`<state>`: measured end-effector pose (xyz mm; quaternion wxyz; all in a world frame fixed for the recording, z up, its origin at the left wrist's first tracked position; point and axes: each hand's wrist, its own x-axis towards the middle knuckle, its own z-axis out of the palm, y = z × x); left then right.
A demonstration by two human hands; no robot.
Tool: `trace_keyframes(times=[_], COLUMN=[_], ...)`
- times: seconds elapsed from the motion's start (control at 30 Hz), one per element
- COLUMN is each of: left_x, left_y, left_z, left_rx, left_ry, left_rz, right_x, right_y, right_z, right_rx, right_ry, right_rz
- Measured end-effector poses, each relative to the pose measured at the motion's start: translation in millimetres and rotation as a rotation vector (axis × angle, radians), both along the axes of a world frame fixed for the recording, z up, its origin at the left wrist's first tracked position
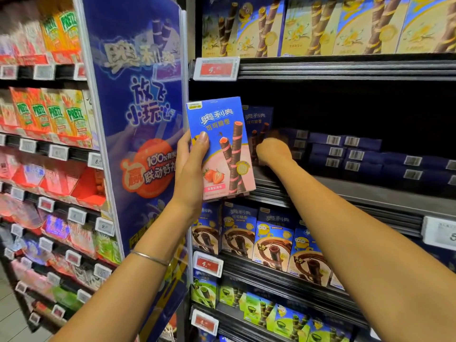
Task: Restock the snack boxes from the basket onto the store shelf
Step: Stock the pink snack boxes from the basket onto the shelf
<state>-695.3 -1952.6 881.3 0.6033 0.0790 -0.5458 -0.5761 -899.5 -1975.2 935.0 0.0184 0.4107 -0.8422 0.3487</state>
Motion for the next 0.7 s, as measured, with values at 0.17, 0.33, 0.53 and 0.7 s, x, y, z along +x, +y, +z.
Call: trace_keyframes(times=[0.17, 0.33, 0.53, 0.7], left_x=[-1, 0, -1, -1], left_y=[0, -2, -2, -2], left_z=[3, 1, 0, -2], left_rx=[0.006, 0.018, 0.041, 0.058], left_ry=[-0.016, -0.033, -0.041, -0.048], left_rz=[-0.008, 0.007, 0.002, -0.025], right_x=[-1, -1, -3, 7], right_y=[-13, -20, -20, 7], right_z=[1, 2, -1, -11], right_rx=[-0.018, 0.030, 0.068, -0.138], right_ry=[-0.010, -0.017, -0.018, -0.099], right_rz=[-0.068, -0.082, -0.048, 0.016])
